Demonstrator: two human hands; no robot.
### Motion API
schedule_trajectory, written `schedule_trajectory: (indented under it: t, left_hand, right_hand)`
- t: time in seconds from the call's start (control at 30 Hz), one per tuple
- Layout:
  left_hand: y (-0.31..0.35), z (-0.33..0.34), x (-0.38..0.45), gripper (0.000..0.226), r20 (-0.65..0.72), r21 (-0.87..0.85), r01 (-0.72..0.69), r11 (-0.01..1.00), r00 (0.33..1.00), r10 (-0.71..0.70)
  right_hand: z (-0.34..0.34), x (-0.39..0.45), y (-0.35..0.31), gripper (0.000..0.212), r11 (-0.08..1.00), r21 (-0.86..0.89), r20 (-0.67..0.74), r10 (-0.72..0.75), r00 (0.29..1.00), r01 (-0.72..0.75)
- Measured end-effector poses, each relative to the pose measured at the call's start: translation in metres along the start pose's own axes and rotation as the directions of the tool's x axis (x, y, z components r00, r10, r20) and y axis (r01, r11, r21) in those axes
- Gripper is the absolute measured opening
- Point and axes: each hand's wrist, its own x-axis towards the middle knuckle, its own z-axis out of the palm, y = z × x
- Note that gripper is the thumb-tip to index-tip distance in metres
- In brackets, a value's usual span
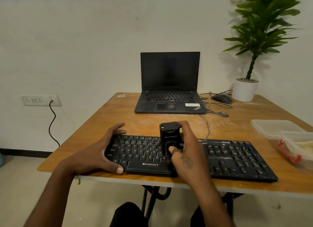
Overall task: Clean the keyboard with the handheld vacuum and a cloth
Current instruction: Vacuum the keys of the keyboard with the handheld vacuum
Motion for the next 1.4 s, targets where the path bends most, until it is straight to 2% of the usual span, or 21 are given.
schedule_trajectory:
  t: [0.13,0.37,0.47,0.63,0.73,0.87,1.03,1.13,1.23,1.4]
  left_hand:
    - [0.000,0.000,-0.001,0.134,-0.005,0.005,0.000,1.000,1.000,0.000]
    - [-0.002,0.000,0.000,0.133,-0.015,0.011,-0.001,1.000,1.000,0.002]
    - [-0.003,0.000,0.001,0.133,-0.018,0.013,-0.008,1.000,1.000,0.008]
    - [-0.002,-0.001,0.001,0.133,-0.013,0.015,0.001,1.000,1.000,0.000]
    - [-0.002,-0.002,0.000,0.132,-0.007,0.023,0.006,1.000,1.000,-0.006]
    - [-0.003,0.000,0.000,0.132,-0.009,0.013,0.001,1.000,1.000,-0.001]
    - [-0.004,0.000,0.002,0.132,-0.010,-0.002,-0.009,1.000,1.000,0.009]
    - [-0.005,0.000,0.002,0.132,-0.016,-0.002,-0.017,1.000,1.000,0.017]
    - [-0.004,-0.001,0.001,0.132,-0.014,0.004,-0.007,1.000,1.000,0.007]
    - [-0.003,-0.001,0.001,0.133,-0.008,0.004,0.002,1.000,1.000,-0.002]
  right_hand:
    - [-0.010,0.001,0.002,0.062,0.998,0.063,0.011,0.027,1.000,-0.028]
    - [-0.050,0.000,0.009,0.059,0.994,0.058,-0.088,0.101,0.991,-0.096]
    - [-0.030,0.001,0.002,0.058,0.997,0.006,-0.081,0.071,0.994,-0.071]
    - [0.027,0.007,-0.014,0.060,1.000,-0.006,0.022,-0.001,1.000,0.001]
    - [0.038,0.007,-0.020,0.061,1.000,-0.017,0.057,-0.016,0.998,0.017]
    - [0.003,0.006,-0.010,0.065,0.997,0.050,0.025,0.054,0.998,-0.055]
    - [-0.056,-0.001,0.004,0.060,0.993,0.053,-0.091,0.112,0.990,-0.108]
    - [-0.067,-0.004,0.007,0.058,0.991,0.046,-0.148,0.127,0.981,-0.122]
    - [-0.051,-0.001,0.006,0.059,0.992,0.021,-0.154,0.126,0.980,-0.125]
    - [0.003,0.004,-0.002,0.060,1.000,0.020,-0.041,0.021,0.999,-0.021]
